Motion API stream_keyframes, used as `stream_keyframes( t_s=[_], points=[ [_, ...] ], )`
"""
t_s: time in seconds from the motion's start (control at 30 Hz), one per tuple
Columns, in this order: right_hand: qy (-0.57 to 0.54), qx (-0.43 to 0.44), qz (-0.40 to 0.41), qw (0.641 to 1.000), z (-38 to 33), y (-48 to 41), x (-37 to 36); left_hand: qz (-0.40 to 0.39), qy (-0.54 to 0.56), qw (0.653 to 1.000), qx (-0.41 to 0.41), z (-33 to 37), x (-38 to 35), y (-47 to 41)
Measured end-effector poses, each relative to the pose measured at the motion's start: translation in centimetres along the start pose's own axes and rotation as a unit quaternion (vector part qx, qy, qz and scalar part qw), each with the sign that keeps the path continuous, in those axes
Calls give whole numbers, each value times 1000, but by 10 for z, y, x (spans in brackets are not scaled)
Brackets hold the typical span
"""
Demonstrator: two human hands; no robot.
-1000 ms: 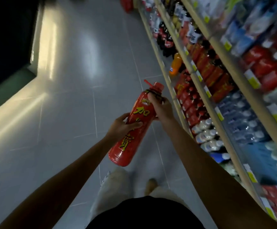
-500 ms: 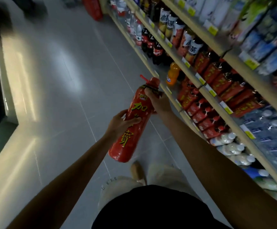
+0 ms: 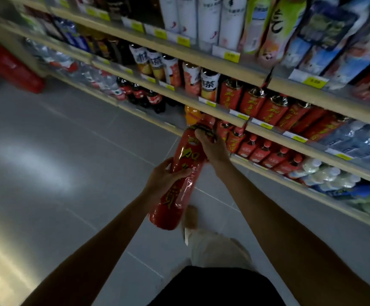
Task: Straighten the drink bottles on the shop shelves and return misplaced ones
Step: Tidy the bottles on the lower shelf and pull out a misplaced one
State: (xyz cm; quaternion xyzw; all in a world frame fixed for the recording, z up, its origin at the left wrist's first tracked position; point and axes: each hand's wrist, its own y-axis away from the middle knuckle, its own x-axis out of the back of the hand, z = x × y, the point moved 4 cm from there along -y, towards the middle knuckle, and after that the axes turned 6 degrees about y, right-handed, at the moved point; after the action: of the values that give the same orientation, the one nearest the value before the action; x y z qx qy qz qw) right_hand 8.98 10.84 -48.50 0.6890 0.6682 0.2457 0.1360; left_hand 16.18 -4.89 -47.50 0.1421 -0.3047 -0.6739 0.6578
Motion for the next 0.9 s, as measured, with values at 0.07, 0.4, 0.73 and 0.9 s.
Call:
stream_keyframes(
  t_s=[0.07,0.4,0.73,0.9],
  points=[
    [-4,-5,36,999,-7,-22,-7,-27,-16,1000,1,11,13,-31],
    [-73,-49,160,983,-19,-112,-25,-179,-142,973,-19,58,41,-164],
    [-138,-61,278,949,55,-200,-61,-282,-168,945,-8,0,32,-298],
    [-149,-81,319,932,121,-247,-79,-309,-197,930,-10,-57,17,-367]
  ],
)
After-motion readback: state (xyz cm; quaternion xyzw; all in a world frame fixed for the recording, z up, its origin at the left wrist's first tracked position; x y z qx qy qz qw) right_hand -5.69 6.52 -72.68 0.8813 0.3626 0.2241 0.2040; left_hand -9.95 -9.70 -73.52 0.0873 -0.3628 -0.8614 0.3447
